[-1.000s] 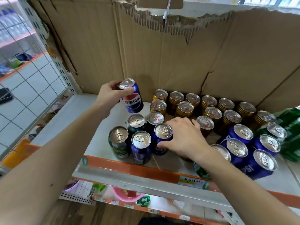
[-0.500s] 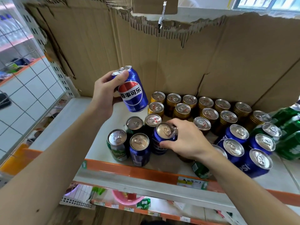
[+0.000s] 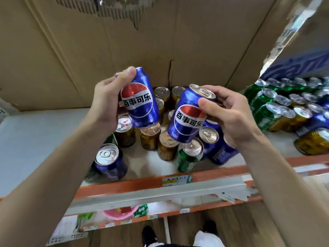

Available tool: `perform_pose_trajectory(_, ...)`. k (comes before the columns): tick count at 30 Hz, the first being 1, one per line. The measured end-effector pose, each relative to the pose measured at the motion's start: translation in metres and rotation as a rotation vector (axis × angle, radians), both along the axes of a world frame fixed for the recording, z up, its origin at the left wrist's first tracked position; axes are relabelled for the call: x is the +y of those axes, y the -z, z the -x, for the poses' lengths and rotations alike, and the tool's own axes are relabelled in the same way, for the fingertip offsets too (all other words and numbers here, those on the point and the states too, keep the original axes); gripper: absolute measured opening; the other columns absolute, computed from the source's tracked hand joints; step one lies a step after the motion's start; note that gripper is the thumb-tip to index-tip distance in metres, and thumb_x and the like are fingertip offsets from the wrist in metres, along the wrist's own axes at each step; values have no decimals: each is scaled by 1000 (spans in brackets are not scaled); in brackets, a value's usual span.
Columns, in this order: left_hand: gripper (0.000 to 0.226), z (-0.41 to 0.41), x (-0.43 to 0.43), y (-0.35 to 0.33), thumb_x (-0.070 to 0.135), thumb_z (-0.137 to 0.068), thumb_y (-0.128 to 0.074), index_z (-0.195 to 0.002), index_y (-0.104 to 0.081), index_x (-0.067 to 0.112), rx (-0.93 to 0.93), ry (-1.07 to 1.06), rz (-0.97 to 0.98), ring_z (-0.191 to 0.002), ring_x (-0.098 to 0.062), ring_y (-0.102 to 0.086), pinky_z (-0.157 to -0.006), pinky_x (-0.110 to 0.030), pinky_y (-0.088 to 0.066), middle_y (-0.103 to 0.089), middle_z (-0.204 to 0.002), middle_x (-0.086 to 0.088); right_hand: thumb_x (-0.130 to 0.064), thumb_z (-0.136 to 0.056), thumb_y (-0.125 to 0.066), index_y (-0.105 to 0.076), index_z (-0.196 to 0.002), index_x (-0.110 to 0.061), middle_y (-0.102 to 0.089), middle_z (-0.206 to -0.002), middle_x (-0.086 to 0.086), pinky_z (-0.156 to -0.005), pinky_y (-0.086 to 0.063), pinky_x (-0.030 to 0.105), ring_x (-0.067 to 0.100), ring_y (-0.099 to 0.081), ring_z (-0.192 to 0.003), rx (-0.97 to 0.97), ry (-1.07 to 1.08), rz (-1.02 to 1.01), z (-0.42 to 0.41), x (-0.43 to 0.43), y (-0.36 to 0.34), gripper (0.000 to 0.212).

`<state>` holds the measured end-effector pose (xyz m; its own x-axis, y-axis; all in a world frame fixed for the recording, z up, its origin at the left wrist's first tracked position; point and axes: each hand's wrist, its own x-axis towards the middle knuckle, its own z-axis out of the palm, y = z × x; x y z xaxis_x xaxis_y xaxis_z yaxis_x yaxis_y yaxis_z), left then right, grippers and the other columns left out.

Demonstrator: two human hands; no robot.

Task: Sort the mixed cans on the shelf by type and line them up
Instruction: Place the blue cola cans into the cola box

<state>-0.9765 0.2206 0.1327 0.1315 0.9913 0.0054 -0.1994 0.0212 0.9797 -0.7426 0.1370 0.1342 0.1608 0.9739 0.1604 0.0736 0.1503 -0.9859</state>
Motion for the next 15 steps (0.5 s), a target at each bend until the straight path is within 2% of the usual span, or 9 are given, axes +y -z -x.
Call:
perform_pose_trajectory(4, 20, -46, -19, -9, 39, -81, -71, -79, -78, 20, 82, 79, -77, -73, -17, -67, -69, -32, -53, -72, -76, 1, -18, -78, -74, -72, -106, -14, -74, -104, 12, -89, -55, 46, 32, -70, -99, 67, 105, -15, -36, -20, 0, 29)
perform_pose_trajectory(9, 11, -120, -54, -14, 26, -88, -70, -91, -77, 18, 141, 141, -143, -73, -11, -69, -63, -27, -54, -75, -78, 2, -21, -77, -73, -72, -107, -13, -75, -104, 9, -86, -54, 38, 27, -71, -99, 151, 202, -26, -92, -59, -4, 31)
perform_pose_trajectory(12, 20, -175, -77, -17, 33, -83, -72, -95, -77, 18, 162, 211, -124, -75, -10, -70, -65, -26, -56, -76, -82, 2, -21, -75, -74, -71, -108, -12, -75, -103, 9, -89, -55, 40, 27, -71, -100, 171, 289, -24, -139, -93, -8, 34)
perform_pose_trajectory(15, 26, -235, -103, -19, 33, -83, -74, -101, -77, 14, 173, 283, -132, -79, -12, -71, -68, -29, -57, -77, -87, -2, -28, -75, -75, -72, -104, -10, -76, -97, 7, -82, -56, 36, 23, -72, -93, 164, 409, -11, -188, -131, -9, 34)
